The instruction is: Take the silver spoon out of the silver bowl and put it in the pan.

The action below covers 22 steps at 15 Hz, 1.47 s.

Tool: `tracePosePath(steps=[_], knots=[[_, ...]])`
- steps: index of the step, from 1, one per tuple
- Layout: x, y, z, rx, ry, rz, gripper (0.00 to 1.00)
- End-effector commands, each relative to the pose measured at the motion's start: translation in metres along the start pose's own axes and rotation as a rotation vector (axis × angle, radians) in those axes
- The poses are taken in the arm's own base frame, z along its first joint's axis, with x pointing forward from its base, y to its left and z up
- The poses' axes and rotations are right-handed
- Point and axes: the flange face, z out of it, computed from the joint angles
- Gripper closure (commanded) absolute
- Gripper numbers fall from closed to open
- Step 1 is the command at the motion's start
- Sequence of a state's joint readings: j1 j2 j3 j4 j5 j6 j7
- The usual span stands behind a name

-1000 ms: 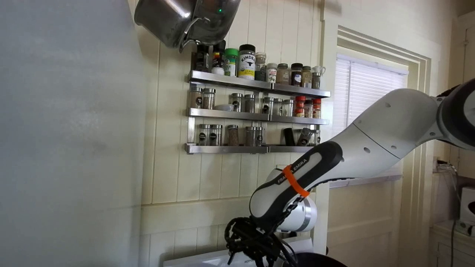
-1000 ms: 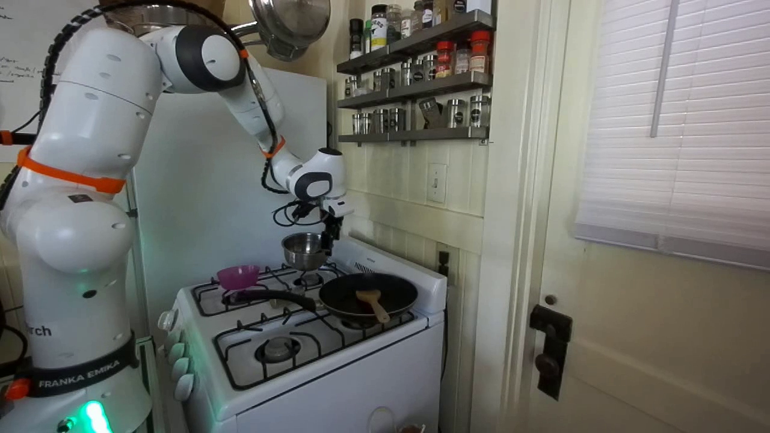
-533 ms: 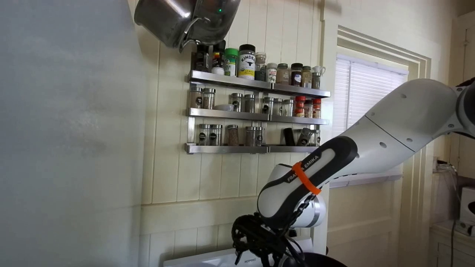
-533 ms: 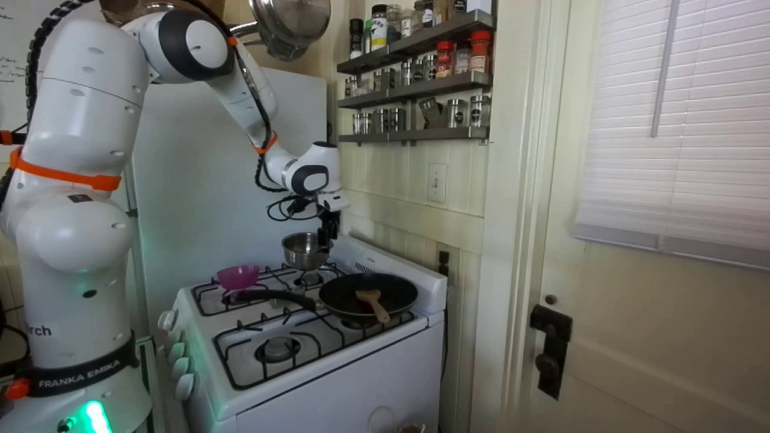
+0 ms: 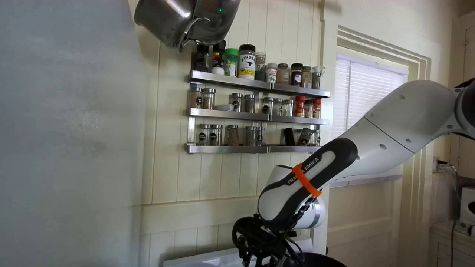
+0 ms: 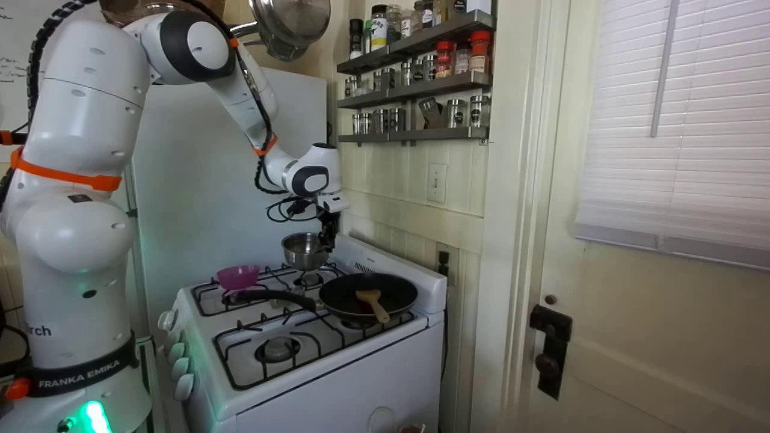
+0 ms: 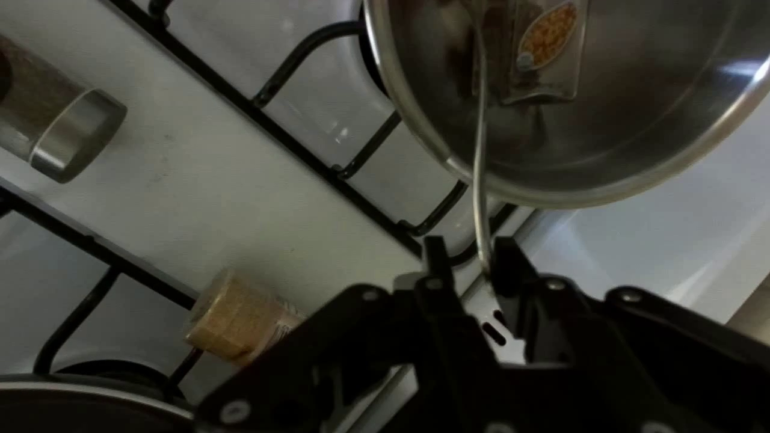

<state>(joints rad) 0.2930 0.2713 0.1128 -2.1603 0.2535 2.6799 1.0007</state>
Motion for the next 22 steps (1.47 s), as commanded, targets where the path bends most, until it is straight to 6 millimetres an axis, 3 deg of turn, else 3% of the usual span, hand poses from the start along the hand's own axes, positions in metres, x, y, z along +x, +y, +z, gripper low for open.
tracePosePath(steps=[1,4,12,17,22], knots=[[-0.005,-0.002,0.009,-0.012,-0.01,-0.007,0.99],[-0.012,-0.006,0.011,-0.021,-0.009,-0.034,0.99],[-0.029,-0.018,-0.039,0.048,0.099,-0.167,0.99],[-0.018,-0.011,-0.077,0.139,0.167,-0.137,0.99],[0.006,0.018,-0.108,0.166,0.207,-0.062,0.99]])
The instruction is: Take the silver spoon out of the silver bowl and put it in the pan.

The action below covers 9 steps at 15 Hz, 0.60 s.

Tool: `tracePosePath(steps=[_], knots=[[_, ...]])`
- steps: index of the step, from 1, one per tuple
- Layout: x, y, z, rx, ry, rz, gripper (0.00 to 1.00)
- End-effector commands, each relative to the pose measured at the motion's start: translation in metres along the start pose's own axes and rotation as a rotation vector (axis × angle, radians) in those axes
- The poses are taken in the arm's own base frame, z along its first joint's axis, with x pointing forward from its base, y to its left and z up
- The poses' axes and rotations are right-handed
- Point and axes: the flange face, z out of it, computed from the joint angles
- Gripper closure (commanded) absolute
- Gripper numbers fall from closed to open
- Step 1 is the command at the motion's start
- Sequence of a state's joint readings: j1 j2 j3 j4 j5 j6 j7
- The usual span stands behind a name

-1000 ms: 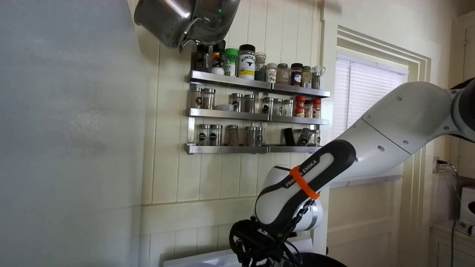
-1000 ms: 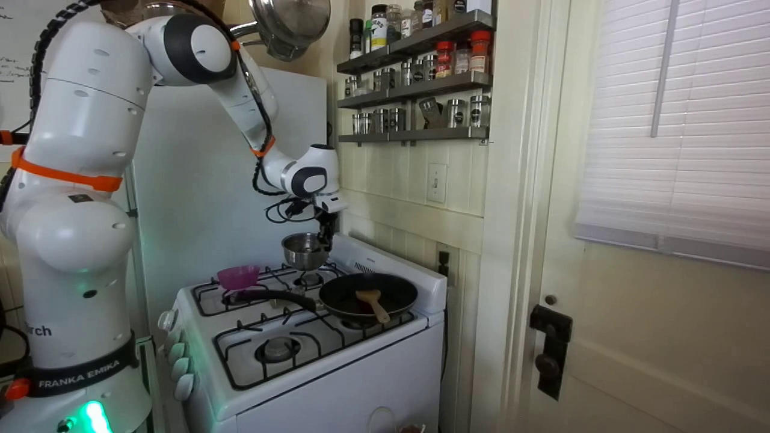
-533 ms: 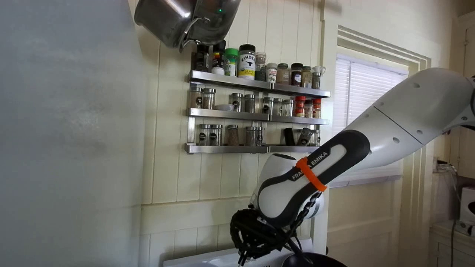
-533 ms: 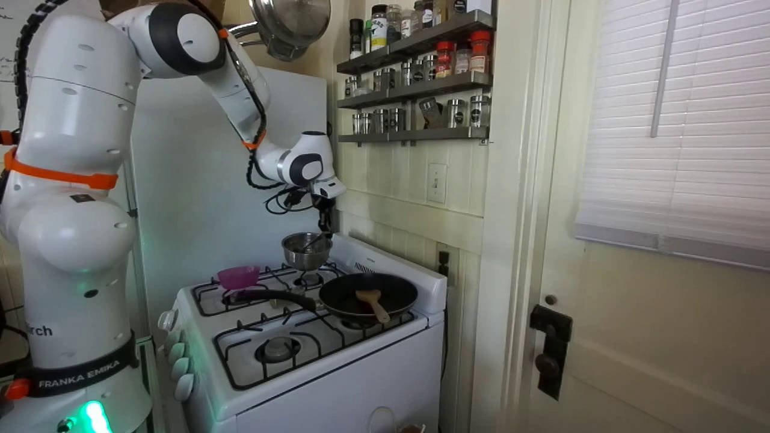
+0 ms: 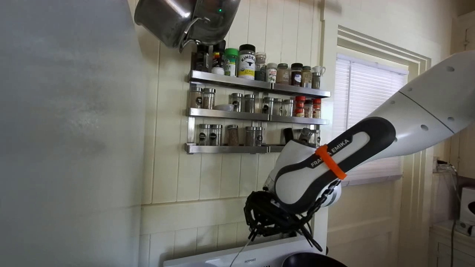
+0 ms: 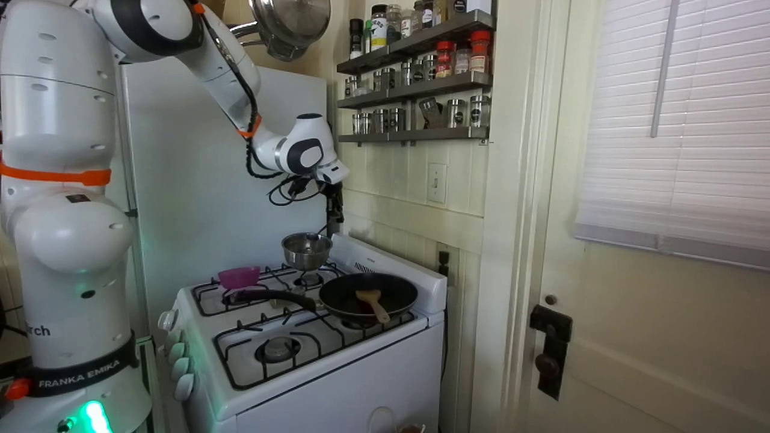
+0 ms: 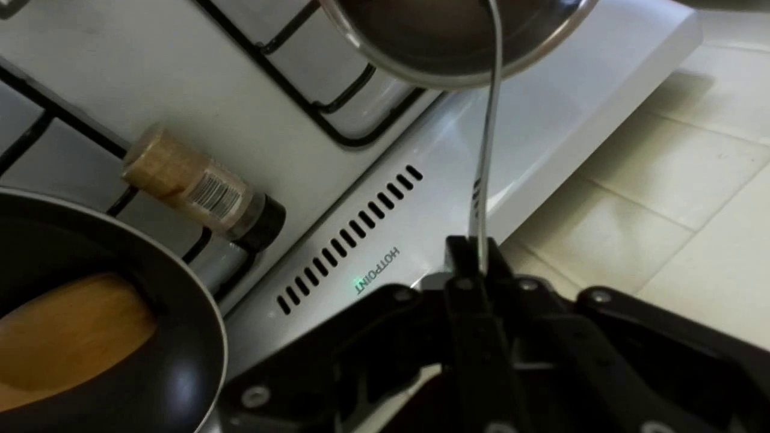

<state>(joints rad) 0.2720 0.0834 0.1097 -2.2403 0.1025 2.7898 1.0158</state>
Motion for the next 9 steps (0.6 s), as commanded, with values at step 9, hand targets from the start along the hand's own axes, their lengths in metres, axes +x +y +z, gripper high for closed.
tracePosePath(steps=[9], knots=[[0.041,0.108,-0.101,0.028,0.235,0.368,0.99]])
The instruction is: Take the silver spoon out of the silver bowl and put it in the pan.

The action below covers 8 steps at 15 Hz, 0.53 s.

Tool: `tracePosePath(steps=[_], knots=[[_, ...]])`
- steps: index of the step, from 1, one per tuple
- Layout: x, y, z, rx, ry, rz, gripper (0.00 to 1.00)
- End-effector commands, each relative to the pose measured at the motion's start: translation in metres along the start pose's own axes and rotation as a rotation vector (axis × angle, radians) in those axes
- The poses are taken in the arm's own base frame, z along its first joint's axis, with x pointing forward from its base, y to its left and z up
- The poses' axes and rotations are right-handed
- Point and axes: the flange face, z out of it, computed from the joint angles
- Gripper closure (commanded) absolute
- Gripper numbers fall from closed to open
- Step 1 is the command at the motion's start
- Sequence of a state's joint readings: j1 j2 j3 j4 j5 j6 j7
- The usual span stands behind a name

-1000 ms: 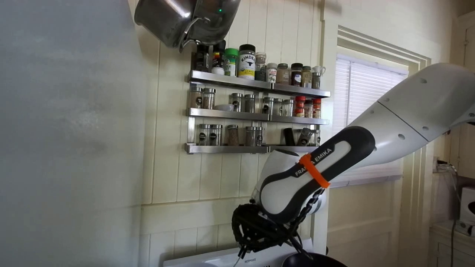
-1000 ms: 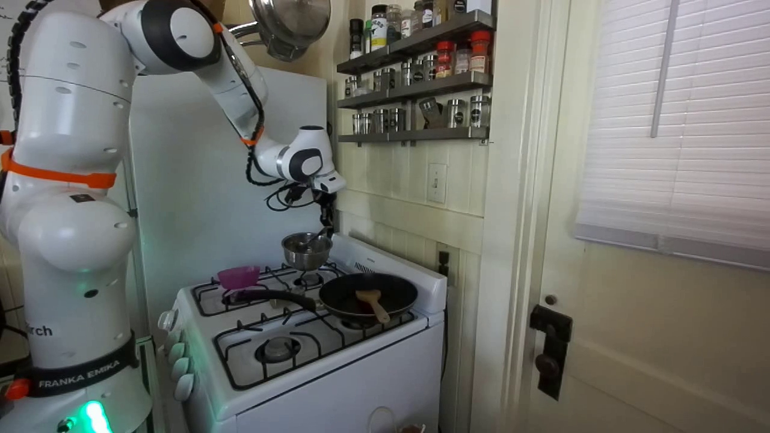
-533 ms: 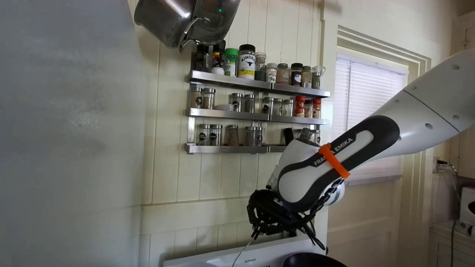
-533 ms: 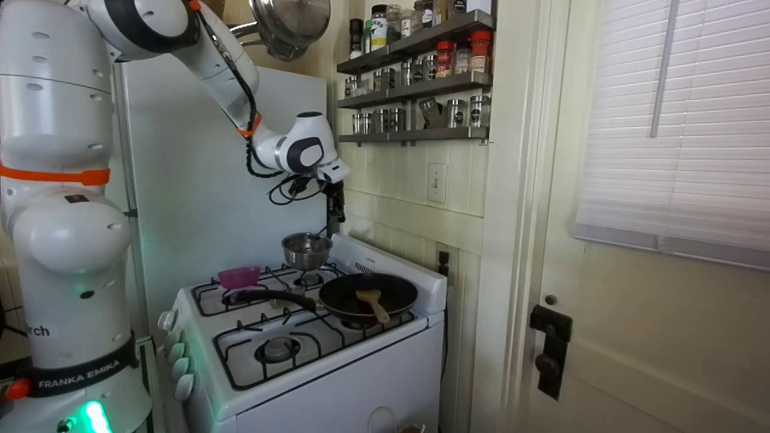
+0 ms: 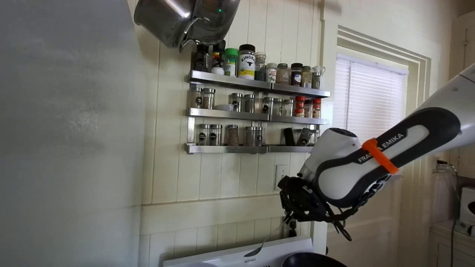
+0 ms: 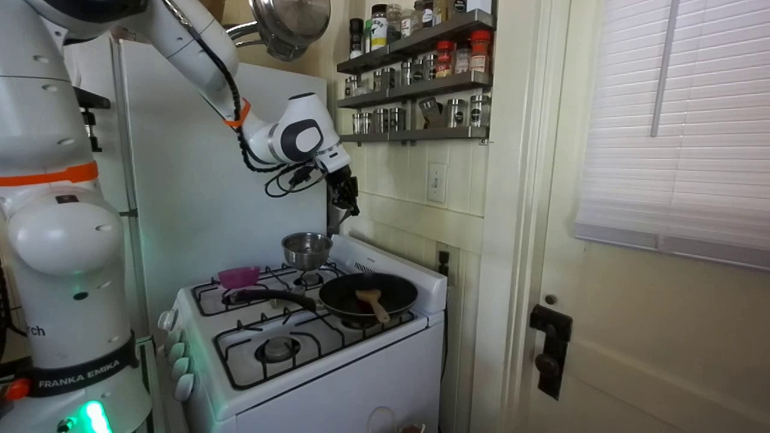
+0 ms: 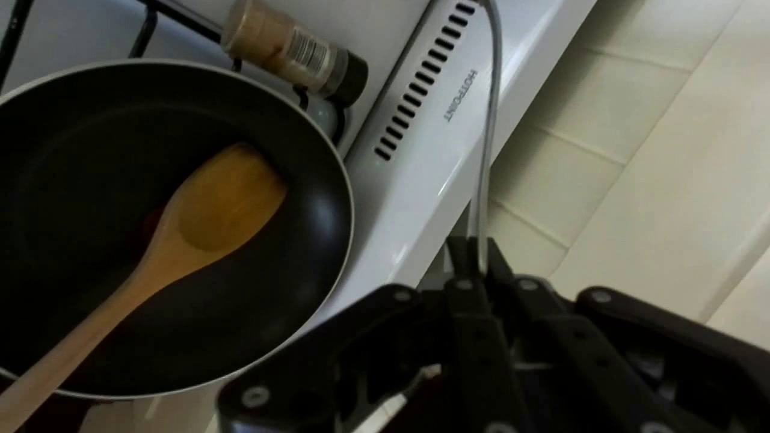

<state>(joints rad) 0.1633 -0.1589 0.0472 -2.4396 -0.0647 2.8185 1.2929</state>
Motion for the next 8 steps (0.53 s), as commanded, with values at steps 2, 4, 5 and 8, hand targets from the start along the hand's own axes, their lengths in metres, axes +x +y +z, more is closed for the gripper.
tracePosePath(steps=[2,4,5,8], knots=[[0.006,0.04,-0.029,0.042,0.02,0.088,0.99],[0.014,0.032,-0.026,0.017,0.027,0.085,0.95],[0.012,0.034,-0.027,0.02,0.023,0.085,0.95],[0.007,0.032,-0.026,0.028,0.02,0.07,0.99]])
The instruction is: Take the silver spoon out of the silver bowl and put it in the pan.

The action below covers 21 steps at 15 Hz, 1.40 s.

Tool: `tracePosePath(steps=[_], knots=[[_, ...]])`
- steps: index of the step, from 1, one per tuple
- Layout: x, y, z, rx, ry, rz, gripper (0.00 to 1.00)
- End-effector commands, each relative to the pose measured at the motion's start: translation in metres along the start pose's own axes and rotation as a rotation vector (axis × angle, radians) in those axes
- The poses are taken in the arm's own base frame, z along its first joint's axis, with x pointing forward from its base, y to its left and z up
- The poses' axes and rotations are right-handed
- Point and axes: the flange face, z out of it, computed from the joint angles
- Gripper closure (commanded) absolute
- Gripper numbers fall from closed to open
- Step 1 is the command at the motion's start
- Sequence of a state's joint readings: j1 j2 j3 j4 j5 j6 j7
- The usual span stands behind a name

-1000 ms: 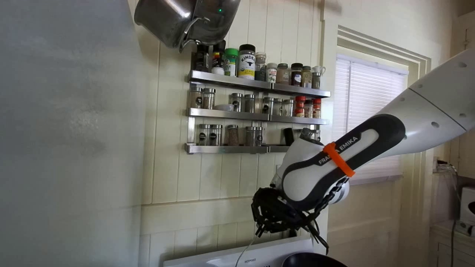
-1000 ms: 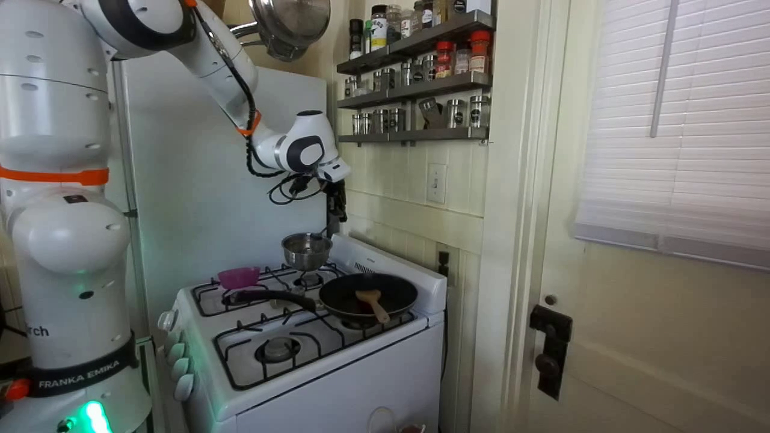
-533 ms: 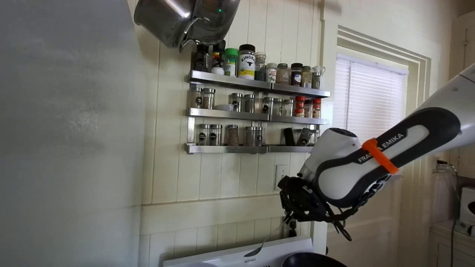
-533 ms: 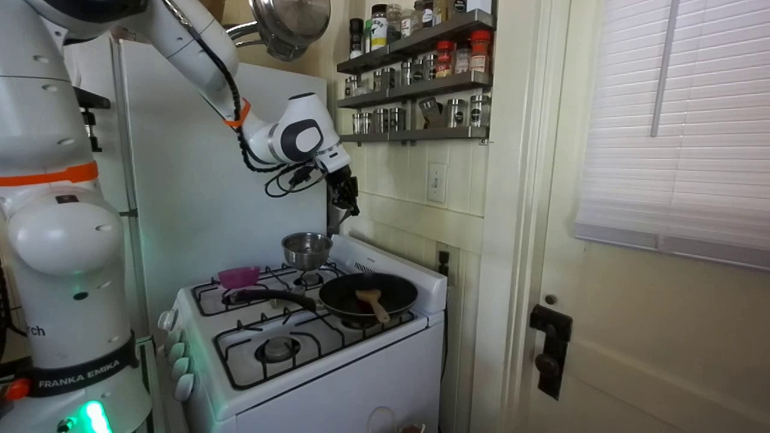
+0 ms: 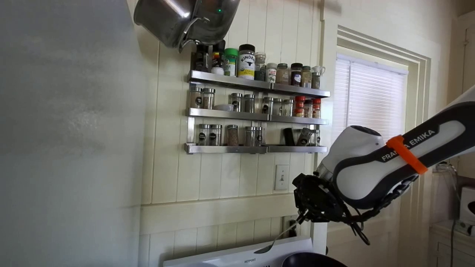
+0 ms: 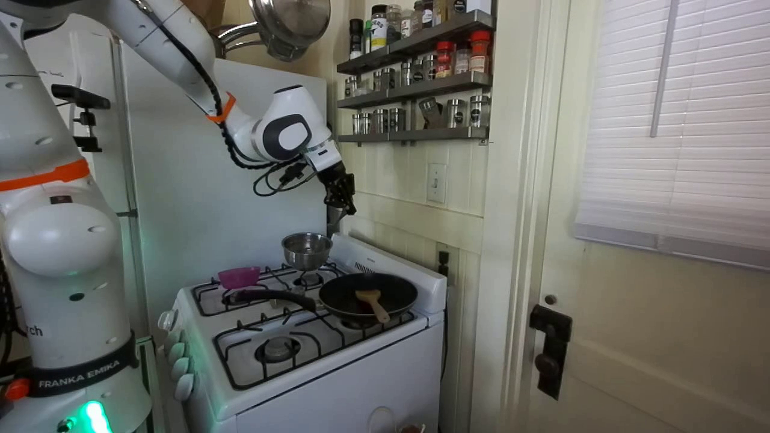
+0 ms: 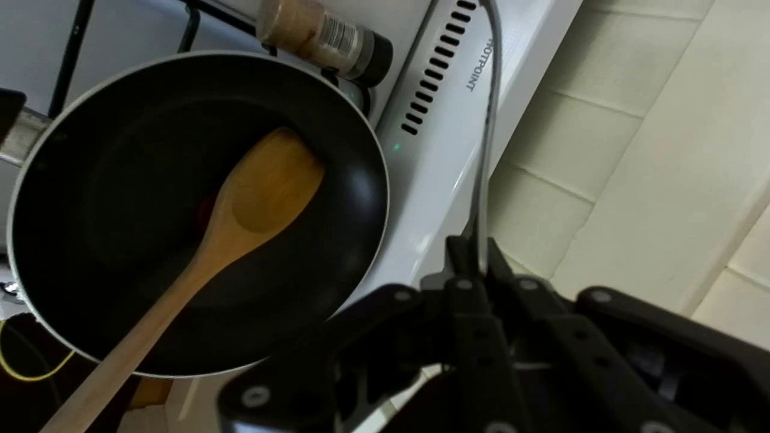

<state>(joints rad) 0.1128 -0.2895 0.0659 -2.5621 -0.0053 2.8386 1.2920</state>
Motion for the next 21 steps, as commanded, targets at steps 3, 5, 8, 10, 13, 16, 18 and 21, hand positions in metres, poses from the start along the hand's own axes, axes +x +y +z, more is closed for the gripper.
tracePosePath(steps=[3,5,8,10,13,16,18,21], knots=[[0.031,0.015,-0.007,-0.02,0.049,0.039,0.99],[0.058,0.029,-0.016,-0.021,0.081,0.104,0.99],[0.09,0.057,-0.018,-0.063,0.122,0.174,0.99],[0.103,0.073,-0.017,-0.117,0.133,0.18,0.99],[0.125,0.1,-0.021,-0.18,0.124,0.195,0.99],[0.14,0.122,-0.021,-0.245,0.103,0.227,0.99],[0.144,0.128,-0.012,-0.232,0.092,0.278,0.99],[0.148,0.123,-0.012,-0.224,0.088,0.285,0.95]])
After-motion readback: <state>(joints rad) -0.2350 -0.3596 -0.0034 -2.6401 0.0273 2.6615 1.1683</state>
